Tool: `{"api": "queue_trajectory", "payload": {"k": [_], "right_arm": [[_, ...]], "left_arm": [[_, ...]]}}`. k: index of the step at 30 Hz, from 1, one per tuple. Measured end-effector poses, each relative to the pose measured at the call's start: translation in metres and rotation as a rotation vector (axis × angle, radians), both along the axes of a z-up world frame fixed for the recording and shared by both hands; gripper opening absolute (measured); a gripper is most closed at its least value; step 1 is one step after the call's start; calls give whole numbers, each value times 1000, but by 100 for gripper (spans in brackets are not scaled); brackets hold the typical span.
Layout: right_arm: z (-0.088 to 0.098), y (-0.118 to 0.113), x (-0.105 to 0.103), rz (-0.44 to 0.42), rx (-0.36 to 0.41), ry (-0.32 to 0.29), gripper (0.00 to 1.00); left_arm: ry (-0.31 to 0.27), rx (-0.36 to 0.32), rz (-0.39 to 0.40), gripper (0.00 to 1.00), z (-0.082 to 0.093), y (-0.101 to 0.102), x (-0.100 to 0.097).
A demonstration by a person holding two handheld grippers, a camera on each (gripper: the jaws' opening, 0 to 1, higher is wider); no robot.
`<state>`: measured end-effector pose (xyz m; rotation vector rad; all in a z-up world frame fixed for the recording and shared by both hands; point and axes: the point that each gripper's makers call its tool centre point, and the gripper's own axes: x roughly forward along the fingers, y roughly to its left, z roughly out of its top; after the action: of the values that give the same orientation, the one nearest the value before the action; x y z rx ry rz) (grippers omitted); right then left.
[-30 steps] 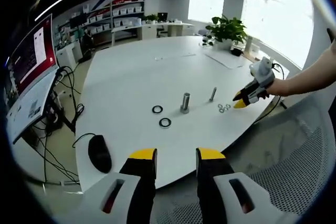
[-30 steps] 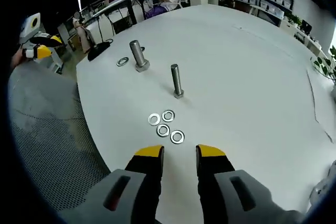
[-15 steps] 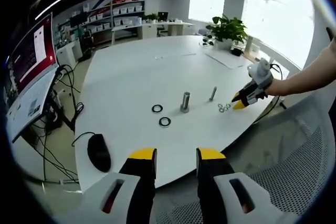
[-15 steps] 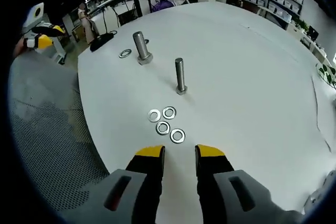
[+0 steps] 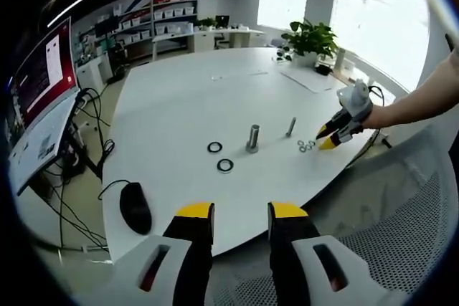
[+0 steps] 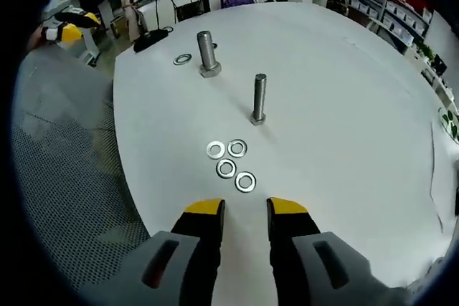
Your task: Place the washer onto the threaded stud by aligning its center hole with the stud, sliding it down to the base, and recovering from edge contact or off-axis alignment until the washer reaches the visible bottom stop.
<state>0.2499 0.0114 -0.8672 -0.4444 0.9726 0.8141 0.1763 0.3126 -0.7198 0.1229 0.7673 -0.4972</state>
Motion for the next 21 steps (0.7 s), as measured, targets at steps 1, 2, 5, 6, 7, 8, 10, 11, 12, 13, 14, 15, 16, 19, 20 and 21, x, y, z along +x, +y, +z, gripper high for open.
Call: {"api": "queue_trajectory", "payload": {"k": [1,2,5,6,7,8,10,11,12,13,14,15,16,19,20,21], "right_arm": [[0,0,1,8,-1,3,27],[0,0,1,18,0,7,27],[0,1,3,44,5,8,27],[0,1,3,45,10,9,27],[0,1,4,54,15,19,26],[1,1,6,60,16,39,25],[1,0,7,70,13,66,24],[0,1,6,92,2,80,24],[0,1,5,110,-6,84,24],[0,1,5,145,-24,80,24],[0,1,5,173,-38,72,23],[0,2,5,210,-63,62,23],[0,3,5,225,-73,62,23],[-1,9,7,258,-89,53,24],[-1,10,8,268,-95,48,24],[-1,12,8,302,-112,44,24]], "left_arm": [[1,0,0,28,0,0,0],[1,1,0,28,0,0,0],[2,3,-2,28,0,0,-1],[2,3,-2,28,0,0,-1],[2,3,-2,28,0,0,-1],[0,3,-1,28,0,0,-1],[-1,1,-1,28,0,0,0],[0,2,-2,28,0,0,0],[2,3,-5,28,-1,0,-1],[3,4,-7,28,-1,0,-1],[4,4,-8,28,-1,0,-1],[5,0,-9,28,0,-1,-1],[4,0,-8,28,0,-1,-1],[5,2,-6,28,-1,0,-1],[5,1,-6,28,-1,0,-1],[6,2,-7,28,-1,-1,-1]]}}
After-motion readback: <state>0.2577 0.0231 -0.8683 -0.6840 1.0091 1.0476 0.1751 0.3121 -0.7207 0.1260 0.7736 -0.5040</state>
